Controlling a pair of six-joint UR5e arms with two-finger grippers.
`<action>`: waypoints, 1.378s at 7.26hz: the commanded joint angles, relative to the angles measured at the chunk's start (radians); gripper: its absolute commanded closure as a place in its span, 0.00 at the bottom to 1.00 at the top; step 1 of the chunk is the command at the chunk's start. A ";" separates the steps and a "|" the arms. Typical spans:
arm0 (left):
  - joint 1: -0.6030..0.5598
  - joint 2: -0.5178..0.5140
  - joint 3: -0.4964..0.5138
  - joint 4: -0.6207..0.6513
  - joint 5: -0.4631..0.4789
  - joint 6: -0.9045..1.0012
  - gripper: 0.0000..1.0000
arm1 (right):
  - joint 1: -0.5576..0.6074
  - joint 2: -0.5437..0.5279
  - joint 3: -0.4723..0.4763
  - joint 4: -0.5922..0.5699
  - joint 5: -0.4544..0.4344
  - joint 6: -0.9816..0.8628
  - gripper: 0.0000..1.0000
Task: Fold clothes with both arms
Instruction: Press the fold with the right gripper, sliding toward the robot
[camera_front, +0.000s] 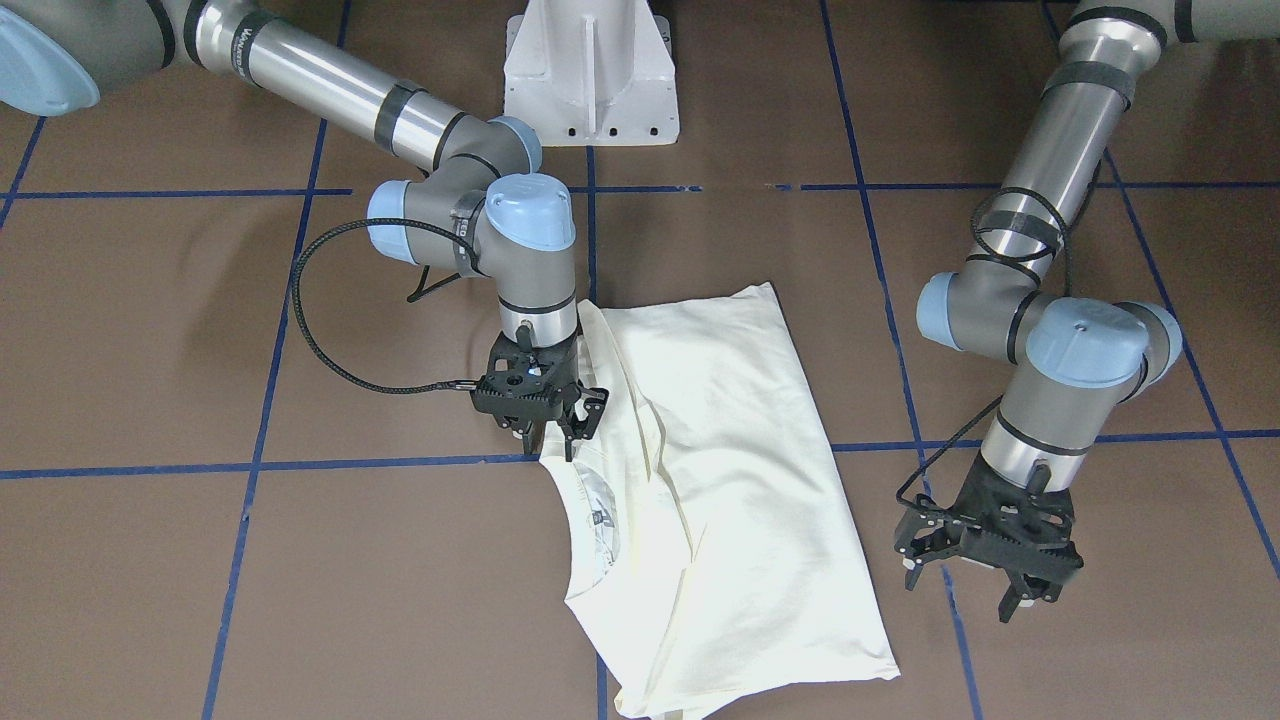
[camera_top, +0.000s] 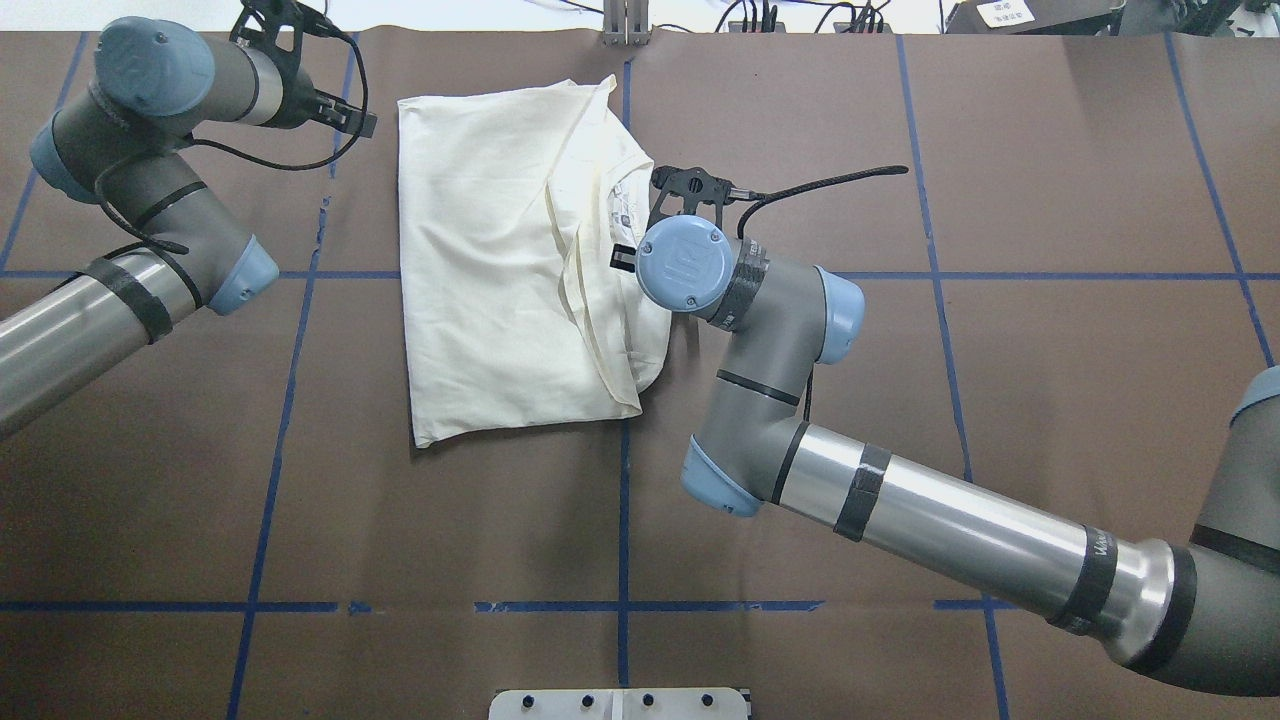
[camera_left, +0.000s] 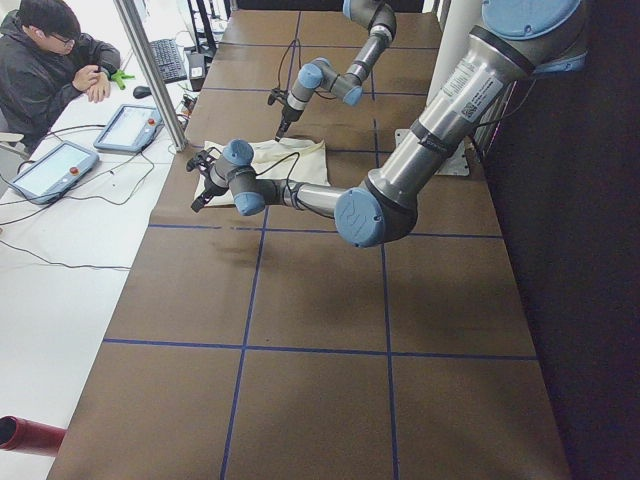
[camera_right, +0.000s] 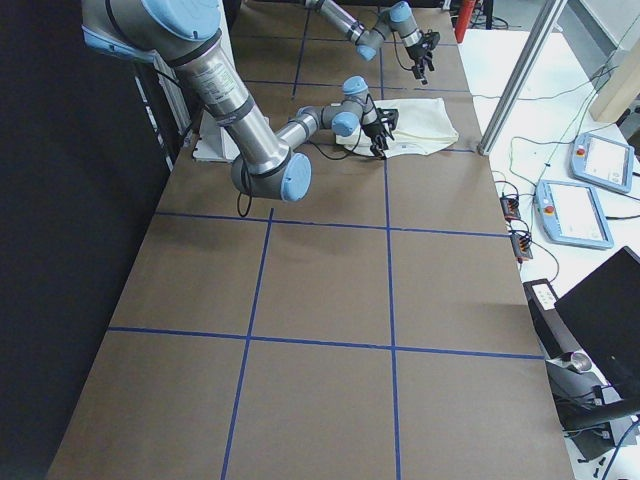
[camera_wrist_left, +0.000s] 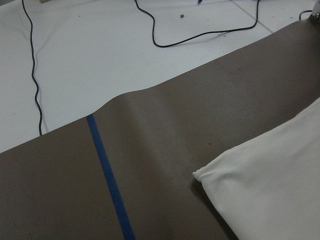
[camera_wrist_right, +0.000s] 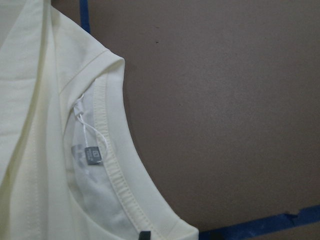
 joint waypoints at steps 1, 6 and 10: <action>0.000 0.000 0.000 0.000 0.000 0.000 0.00 | -0.002 0.000 0.000 0.000 -0.001 0.000 0.92; 0.000 0.000 -0.002 0.000 0.000 -0.002 0.00 | -0.008 -0.157 0.215 -0.009 0.002 -0.009 1.00; 0.000 0.000 -0.006 -0.002 0.000 -0.005 0.00 | -0.059 -0.389 0.415 0.002 -0.048 -0.009 1.00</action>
